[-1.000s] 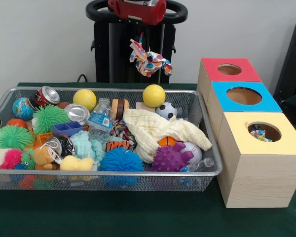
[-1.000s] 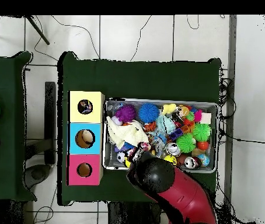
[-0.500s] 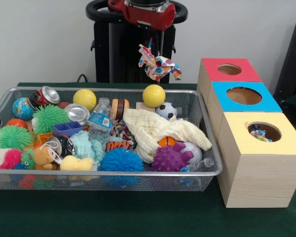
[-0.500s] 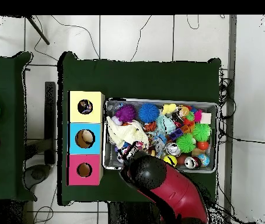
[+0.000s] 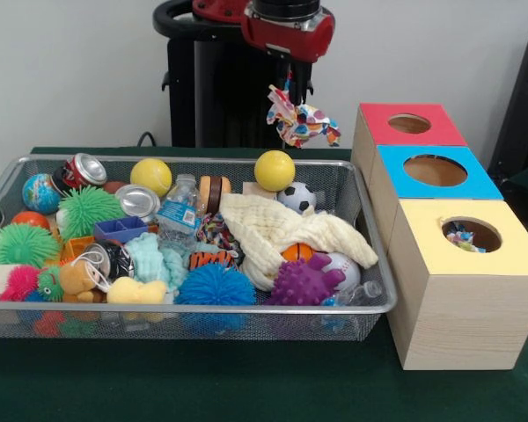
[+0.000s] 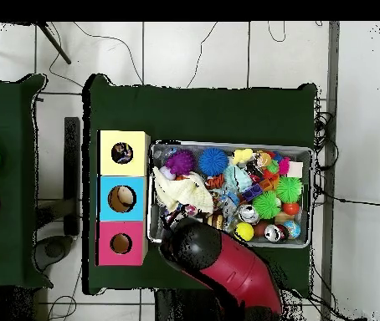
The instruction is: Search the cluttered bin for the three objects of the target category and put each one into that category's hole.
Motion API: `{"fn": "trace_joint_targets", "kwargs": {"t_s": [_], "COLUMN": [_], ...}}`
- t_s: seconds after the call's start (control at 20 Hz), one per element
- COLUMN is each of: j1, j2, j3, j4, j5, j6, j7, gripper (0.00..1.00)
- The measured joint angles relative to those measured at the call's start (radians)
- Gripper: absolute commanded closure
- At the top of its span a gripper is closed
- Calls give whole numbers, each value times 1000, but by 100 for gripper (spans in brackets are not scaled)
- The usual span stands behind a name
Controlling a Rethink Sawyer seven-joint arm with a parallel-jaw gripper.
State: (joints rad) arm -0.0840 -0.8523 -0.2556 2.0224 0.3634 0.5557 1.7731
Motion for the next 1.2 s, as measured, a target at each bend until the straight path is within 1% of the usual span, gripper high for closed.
{"fn": "trace_joint_targets", "kwargs": {"t_s": [0.2, 0.7, 0.85, 1.05, 1.2], "j1": [30, 67, 79, 87, 99], "j2": [16, 45, 49, 49, 49], "j3": [-10, -19, -21, -26, -42], "j4": [-11, -55, -81, -91, -108], "j5": [10, 19, 19, 19, 19], "j6": [0, 6, 18, 28, 59], "j7": [43, 120, 148, 161, 182], "gripper": [100, 100, 100, 100, 100]}}
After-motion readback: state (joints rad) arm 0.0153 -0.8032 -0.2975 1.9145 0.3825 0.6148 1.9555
